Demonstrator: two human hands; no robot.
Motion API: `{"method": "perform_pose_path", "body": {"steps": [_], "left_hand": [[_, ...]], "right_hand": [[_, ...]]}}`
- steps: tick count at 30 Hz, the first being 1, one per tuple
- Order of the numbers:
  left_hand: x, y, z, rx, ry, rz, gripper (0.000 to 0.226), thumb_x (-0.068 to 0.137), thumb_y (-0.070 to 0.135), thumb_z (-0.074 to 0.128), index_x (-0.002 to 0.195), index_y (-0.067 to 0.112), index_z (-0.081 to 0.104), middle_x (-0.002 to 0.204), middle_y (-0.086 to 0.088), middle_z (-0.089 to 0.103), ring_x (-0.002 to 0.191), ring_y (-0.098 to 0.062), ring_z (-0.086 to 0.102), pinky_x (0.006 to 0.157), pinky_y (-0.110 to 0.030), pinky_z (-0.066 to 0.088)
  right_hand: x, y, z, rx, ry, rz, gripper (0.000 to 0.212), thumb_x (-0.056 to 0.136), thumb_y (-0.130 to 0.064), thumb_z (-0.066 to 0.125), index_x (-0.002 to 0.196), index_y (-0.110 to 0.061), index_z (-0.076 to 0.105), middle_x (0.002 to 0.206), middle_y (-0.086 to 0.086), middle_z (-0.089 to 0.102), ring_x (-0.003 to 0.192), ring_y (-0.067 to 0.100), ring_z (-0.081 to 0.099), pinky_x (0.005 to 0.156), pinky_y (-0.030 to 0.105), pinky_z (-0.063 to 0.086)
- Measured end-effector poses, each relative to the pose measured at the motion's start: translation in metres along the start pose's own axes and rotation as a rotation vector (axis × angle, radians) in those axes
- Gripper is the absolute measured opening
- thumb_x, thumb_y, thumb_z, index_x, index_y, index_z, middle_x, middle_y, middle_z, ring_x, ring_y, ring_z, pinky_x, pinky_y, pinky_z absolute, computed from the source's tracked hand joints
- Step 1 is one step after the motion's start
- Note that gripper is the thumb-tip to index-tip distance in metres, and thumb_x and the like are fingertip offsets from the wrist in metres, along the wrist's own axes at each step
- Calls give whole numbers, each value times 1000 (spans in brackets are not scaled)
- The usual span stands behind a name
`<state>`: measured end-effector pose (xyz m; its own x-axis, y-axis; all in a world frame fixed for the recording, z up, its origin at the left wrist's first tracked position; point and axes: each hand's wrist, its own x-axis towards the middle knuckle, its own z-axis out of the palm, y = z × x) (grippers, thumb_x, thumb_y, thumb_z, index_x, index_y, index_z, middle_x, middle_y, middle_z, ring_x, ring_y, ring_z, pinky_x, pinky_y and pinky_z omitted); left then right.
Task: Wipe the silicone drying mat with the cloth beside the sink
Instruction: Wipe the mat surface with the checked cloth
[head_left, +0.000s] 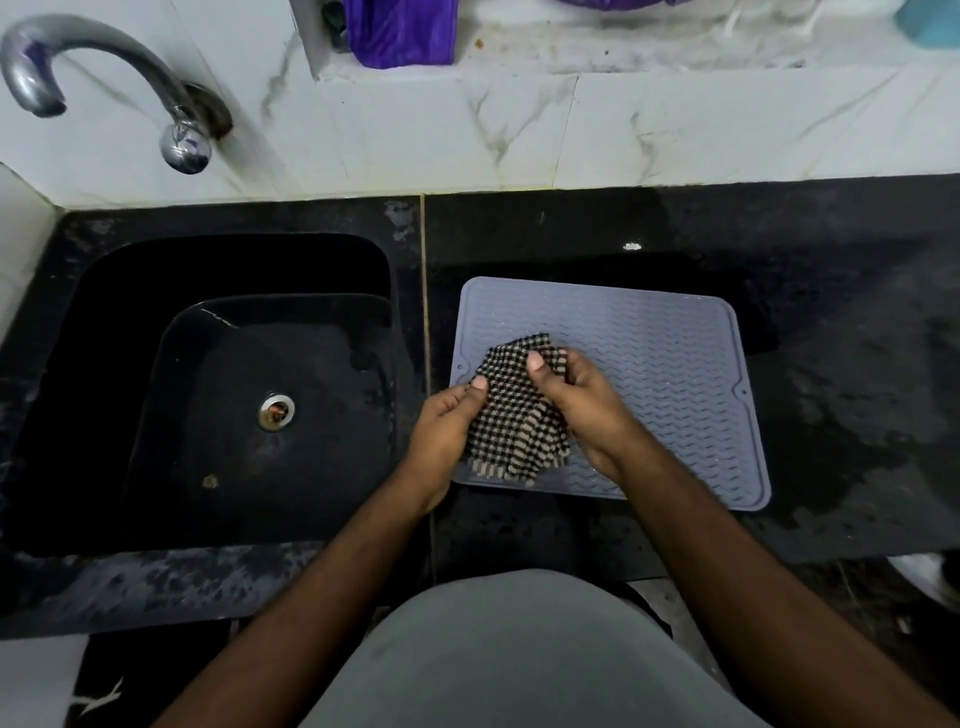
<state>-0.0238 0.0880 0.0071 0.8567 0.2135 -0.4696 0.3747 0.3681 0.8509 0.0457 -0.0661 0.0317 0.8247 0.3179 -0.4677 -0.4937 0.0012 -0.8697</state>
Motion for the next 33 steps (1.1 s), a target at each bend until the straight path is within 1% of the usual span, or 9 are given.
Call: {"method": "perform_pose_path", "body": {"steps": [3, 5, 10, 15, 19, 22, 27, 30, 33], "left_hand": [[-4, 7, 1, -64, 66, 38, 35, 105, 26, 51, 117, -2, 68, 113, -20, 73, 103, -29, 71, 90, -38, 58], [-5, 11, 2, -82, 91, 37, 34, 105, 26, 52, 119, -1, 68, 112, -17, 74, 101, -27, 72, 89, -38, 59], [-12, 9, 2, 37, 84, 41, 17, 96, 14, 67, 112, 8, 70, 102, -9, 76, 94, -22, 71, 84, -36, 58], [-14, 23, -5, 132, -43, 58, 16, 94, 6, 64, 107, 2, 71, 103, -21, 74, 88, -26, 70, 80, -39, 58], [-20, 35, 3, 125, -110, 108, 31, 98, 27, 62, 85, 1, 70, 79, -18, 68, 74, -20, 64, 67, -28, 52], [-21, 32, 1, 478, 54, 279, 53, 99, 48, 56, 72, 4, 65, 71, -17, 68, 64, -16, 62, 63, -28, 48], [-12, 34, -18, 589, 282, 339, 23, 101, 37, 58, 93, 19, 69, 83, 4, 74, 80, -7, 70, 73, -22, 55], [-2, 26, -36, 767, 195, 313, 9, 95, 16, 64, 99, 20, 71, 92, 11, 72, 86, -2, 67, 81, -19, 53], [0, 8, -44, 990, 46, 306, 26, 89, 9, 69, 113, 18, 73, 105, 6, 64, 98, -10, 61, 92, -21, 46]], "right_hand": [[-6, 7, 2, 221, 57, 55, 43, 92, -30, 69, 131, -17, 57, 119, 6, 71, 112, 22, 68, 88, 38, 58], [-13, 16, 4, 140, 131, 2, 52, 91, -28, 72, 138, -26, 49, 122, 5, 66, 111, 19, 67, 88, 37, 59], [-17, 30, -1, -607, -50, -278, 51, 90, -33, 72, 137, -33, 55, 133, 2, 49, 122, 15, 52, 105, 45, 49], [-27, 3, -5, -1213, 42, -486, 84, 79, -83, 45, 145, -31, 47, 149, 2, 39, 136, 23, 38, 111, 47, 37], [-29, -8, 7, -1195, -169, -469, 84, 80, -75, 56, 146, -25, 42, 138, -3, 54, 123, 17, 53, 99, 40, 48], [-26, 3, 18, -1064, -181, -372, 63, 85, -54, 68, 137, -27, 46, 123, -3, 66, 109, 15, 62, 90, 38, 53], [-24, 28, 25, -733, -6, -134, 37, 88, -29, 73, 121, -18, 61, 105, -2, 73, 94, 14, 68, 87, 38, 56], [-23, 29, 19, -614, 191, -74, 37, 90, -29, 69, 124, -19, 59, 108, -1, 71, 95, 15, 68, 85, 39, 59], [-21, 16, 16, -590, 297, -130, 34, 94, -31, 64, 125, -18, 56, 106, -4, 66, 90, 9, 63, 74, 30, 55]]}}
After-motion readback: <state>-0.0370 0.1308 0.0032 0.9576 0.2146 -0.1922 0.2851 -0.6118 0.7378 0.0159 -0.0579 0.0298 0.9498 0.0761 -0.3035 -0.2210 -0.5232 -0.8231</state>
